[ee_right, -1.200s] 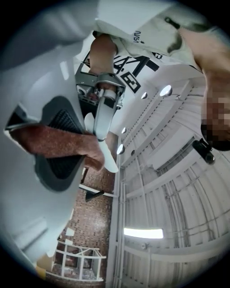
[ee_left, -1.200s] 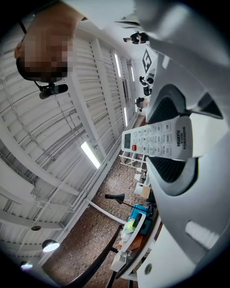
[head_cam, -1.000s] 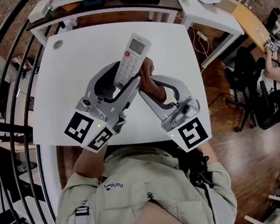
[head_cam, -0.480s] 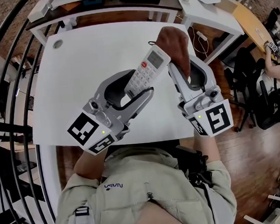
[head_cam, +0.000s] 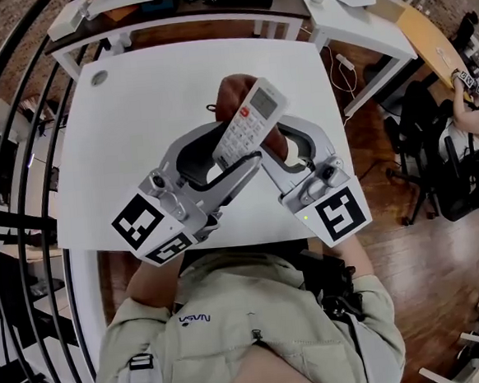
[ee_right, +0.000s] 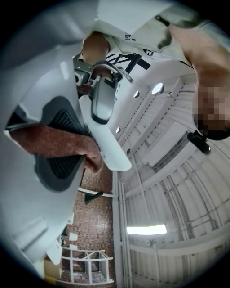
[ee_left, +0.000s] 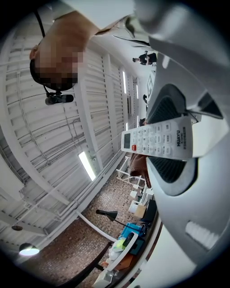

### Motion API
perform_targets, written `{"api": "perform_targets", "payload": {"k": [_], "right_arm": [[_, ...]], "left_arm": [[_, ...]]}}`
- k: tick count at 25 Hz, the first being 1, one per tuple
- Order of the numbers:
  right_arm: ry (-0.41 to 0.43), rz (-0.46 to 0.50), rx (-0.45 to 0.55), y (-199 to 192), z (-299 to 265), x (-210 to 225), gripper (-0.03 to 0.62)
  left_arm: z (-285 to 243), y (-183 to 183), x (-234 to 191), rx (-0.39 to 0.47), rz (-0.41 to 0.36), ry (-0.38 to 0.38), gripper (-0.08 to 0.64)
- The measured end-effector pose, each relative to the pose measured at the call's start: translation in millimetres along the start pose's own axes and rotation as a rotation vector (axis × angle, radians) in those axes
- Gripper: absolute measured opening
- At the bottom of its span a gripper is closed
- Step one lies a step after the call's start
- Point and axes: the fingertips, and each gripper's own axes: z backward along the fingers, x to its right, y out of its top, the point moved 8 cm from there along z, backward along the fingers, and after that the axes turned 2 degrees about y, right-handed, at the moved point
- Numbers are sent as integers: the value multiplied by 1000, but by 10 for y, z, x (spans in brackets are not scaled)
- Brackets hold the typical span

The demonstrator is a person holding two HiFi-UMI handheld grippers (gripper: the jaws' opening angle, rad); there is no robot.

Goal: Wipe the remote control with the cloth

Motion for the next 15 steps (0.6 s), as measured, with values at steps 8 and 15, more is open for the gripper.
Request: {"api": "perform_targets", "payload": {"k": [8, 15], "right_arm": [[-203, 49, 58, 182, 304, 349, 108], [-87, 46, 38, 113, 143, -27, 107]], "left_arm": [[27, 52, -43, 24, -15, 36, 242], [61, 128, -106, 56, -1, 82, 242]]}}
